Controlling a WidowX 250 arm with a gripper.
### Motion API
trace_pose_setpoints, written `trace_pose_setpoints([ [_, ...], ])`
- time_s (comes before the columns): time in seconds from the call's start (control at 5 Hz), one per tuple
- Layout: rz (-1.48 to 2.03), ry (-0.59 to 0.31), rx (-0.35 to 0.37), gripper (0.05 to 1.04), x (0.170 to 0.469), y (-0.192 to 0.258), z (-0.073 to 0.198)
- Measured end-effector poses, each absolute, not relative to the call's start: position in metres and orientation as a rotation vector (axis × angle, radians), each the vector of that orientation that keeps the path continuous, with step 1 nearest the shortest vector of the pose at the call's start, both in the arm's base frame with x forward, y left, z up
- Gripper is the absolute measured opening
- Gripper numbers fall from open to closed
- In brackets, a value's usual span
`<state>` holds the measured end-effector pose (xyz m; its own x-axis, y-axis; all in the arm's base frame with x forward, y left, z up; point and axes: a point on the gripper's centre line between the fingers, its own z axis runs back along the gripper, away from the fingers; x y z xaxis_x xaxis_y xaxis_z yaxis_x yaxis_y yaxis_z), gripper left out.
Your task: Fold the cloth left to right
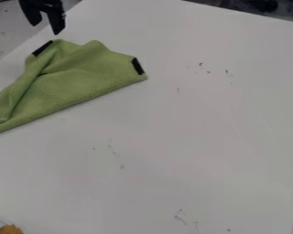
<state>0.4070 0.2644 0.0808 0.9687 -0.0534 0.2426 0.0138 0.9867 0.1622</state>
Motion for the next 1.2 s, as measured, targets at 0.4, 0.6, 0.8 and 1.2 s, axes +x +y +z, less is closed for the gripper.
trace_pose_setpoints([
  [0.4,0.055,-0.183,0.106,0.999,0.383,0.247,0.023],
  [0.6,0.117,-0.203,0.124,0.999,0.375,0.236,0.027],
  [0.8,0.119,-0.186,0.102,0.999,0.372,0.218,0.016],
  [1.2,-0.005,-0.361,0.355,0.999,0.381,0.222,0.065],
])
